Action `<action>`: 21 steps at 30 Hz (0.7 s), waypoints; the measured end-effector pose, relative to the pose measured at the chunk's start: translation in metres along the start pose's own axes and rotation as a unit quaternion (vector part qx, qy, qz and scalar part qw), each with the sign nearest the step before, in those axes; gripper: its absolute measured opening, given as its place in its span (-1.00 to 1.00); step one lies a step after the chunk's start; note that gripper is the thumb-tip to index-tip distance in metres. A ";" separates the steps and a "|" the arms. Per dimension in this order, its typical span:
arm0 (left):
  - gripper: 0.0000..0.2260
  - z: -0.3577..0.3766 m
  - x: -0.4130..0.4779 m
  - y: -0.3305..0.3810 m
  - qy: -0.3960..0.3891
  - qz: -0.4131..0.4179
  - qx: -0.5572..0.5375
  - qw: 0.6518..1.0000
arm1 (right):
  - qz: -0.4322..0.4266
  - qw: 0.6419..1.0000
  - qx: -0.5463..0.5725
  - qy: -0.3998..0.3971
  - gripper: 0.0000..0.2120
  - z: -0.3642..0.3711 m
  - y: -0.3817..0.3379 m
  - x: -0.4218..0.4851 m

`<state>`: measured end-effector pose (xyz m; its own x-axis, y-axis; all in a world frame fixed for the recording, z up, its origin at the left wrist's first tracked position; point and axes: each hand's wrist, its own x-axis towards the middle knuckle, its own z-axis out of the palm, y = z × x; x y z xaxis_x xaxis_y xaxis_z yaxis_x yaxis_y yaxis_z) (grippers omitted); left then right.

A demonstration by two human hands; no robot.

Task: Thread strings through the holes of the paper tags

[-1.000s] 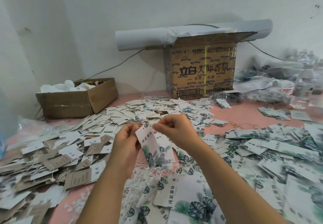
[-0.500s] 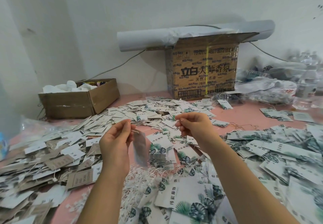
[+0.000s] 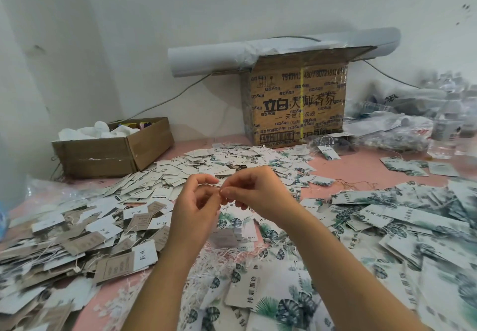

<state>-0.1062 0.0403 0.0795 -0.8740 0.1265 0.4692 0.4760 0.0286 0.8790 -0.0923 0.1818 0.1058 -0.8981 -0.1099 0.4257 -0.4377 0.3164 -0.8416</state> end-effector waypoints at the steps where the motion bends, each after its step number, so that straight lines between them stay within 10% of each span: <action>1: -0.81 0.000 0.000 0.000 -0.006 0.003 0.010 1.000 | 0.000 1.000 -0.002 0.003 -0.95 0.000 0.000 0.000; 21: -0.76 -0.002 -0.001 -0.003 -0.041 0.043 0.063 0.996 | 0.041 0.998 0.030 0.032 -0.94 0.000 0.001 0.000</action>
<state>-0.1072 0.0385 0.0765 -0.8207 0.2141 0.5298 0.5623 0.1375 0.8154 -0.0930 0.1819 0.1048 -0.9273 -0.0249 0.3736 -0.3665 0.2644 -0.8921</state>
